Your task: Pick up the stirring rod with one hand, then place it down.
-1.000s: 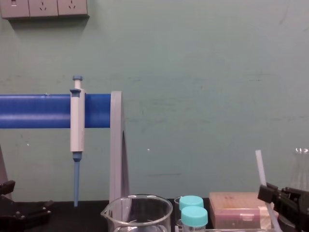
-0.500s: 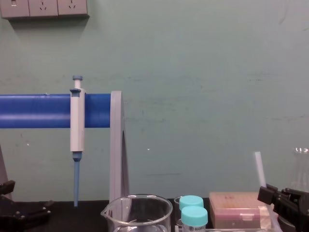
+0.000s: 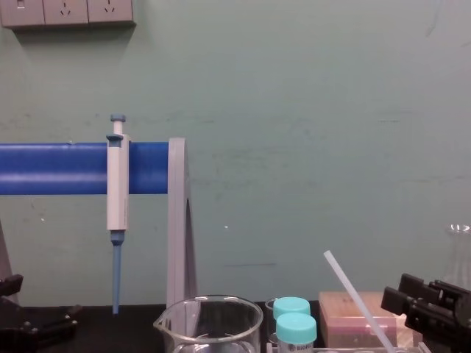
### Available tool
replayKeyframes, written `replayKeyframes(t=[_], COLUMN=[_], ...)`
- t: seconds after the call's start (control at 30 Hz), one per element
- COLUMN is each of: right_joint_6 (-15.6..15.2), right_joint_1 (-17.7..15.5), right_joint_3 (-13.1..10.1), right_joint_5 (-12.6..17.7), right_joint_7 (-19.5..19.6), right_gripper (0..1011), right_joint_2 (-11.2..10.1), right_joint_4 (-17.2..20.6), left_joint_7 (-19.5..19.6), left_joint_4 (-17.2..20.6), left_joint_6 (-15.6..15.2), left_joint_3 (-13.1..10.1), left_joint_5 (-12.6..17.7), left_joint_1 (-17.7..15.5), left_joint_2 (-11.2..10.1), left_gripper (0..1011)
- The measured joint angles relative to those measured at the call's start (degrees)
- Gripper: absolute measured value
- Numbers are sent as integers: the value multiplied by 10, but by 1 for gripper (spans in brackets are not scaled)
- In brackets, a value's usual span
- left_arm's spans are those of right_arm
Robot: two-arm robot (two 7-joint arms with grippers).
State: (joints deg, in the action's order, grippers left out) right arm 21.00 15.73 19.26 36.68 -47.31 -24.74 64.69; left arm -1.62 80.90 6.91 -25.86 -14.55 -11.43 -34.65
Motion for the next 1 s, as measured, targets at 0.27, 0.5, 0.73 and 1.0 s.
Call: replayKeyframes(t=[0.27,0.5,0.73,1.0], right_joint_6=[0,0,16,19], right_joint_1=[0,-2,-27,-60], right_joint_3=[0,-3,-42,-85], right_joint_5=[0,-3,-32,-85], right_joint_7=[0,11,110,247], right_gripper=[768,964,1002,1002], right_joint_2=[0,0,10,34], right_joint_4=[0,6,48,76], left_joint_7=[0,0,0,0], left_joint_4=[0,0,0,0], left_joint_6=[0,0,0,0], left_joint_3=[0,0,0,0], left_joint_5=[0,0,0,0], left_joint_1=[0,0,0,0], left_joint_2=[0,0,0,0], left_gripper=[1000,1000,1000,1000])
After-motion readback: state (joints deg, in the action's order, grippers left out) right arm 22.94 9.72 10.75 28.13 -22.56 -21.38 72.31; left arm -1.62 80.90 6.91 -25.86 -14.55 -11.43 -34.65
